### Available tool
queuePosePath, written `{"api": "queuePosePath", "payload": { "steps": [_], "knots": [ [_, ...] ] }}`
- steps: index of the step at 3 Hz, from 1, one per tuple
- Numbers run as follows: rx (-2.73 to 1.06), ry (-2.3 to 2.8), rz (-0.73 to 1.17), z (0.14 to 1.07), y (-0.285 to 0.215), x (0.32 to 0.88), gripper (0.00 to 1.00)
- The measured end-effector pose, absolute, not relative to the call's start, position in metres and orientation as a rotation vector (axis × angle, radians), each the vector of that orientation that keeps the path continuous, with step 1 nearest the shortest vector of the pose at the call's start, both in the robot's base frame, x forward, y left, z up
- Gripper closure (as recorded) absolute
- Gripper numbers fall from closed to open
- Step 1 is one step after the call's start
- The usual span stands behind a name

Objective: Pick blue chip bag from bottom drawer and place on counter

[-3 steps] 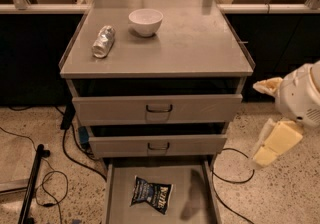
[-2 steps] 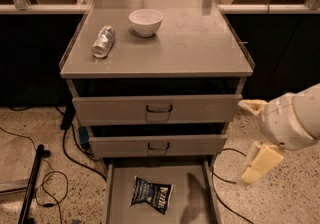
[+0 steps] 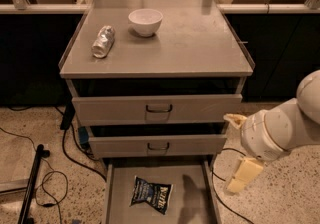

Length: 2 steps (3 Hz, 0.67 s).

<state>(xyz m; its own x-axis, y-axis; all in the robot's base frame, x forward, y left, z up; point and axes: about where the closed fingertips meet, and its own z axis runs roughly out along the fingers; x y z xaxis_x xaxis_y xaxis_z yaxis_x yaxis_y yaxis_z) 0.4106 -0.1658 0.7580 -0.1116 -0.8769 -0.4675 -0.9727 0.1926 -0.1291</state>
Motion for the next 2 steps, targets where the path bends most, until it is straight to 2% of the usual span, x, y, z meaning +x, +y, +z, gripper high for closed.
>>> {"api": "queuePosePath", "payload": {
  "steps": [2],
  "knots": [
    [-1.683,2.141,0.409,0.649,-0.13,0.436,0.0]
  ]
}}
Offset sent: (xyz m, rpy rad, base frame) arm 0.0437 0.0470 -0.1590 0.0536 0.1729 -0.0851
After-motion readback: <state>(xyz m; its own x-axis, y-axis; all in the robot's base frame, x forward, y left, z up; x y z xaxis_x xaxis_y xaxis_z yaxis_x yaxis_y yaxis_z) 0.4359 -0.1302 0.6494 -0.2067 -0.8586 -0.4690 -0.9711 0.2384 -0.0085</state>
